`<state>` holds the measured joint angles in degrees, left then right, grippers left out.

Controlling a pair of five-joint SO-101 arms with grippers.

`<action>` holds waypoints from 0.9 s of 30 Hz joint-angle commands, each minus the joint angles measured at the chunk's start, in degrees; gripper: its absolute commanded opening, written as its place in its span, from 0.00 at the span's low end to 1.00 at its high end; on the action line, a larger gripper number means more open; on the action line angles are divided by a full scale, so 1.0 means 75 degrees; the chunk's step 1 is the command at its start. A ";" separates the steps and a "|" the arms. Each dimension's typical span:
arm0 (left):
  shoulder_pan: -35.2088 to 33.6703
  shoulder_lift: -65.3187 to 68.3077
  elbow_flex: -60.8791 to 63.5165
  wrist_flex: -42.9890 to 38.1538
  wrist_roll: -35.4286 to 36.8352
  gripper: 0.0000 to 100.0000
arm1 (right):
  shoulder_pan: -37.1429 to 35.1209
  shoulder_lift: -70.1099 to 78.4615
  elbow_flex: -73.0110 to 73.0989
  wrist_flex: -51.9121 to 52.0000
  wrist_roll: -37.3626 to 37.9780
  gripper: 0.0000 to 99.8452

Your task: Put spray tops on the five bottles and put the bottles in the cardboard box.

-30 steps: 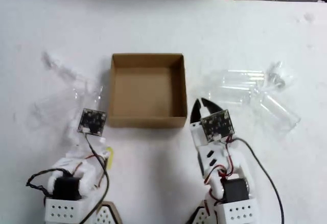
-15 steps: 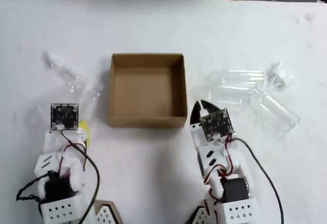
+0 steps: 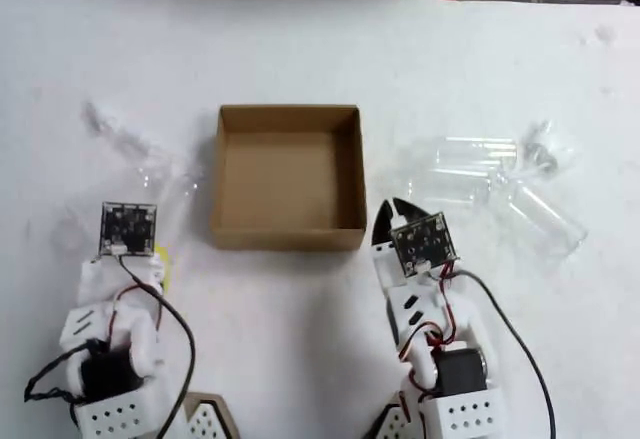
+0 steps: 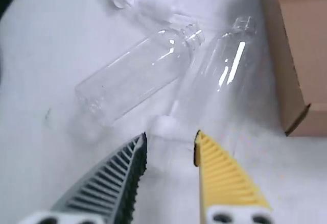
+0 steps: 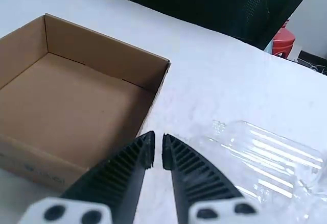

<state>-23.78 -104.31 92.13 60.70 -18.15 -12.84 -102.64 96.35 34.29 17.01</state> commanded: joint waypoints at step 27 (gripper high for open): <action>0.0346 0.5234 -0.6529 0.1864 -0.4138 0.15 | 0.0088 0.0018 0.0059 0.0041 0.0105 0.01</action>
<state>-21.93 -77.67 53.01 71.69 -46.37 -12.84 -102.64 96.35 34.29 17.01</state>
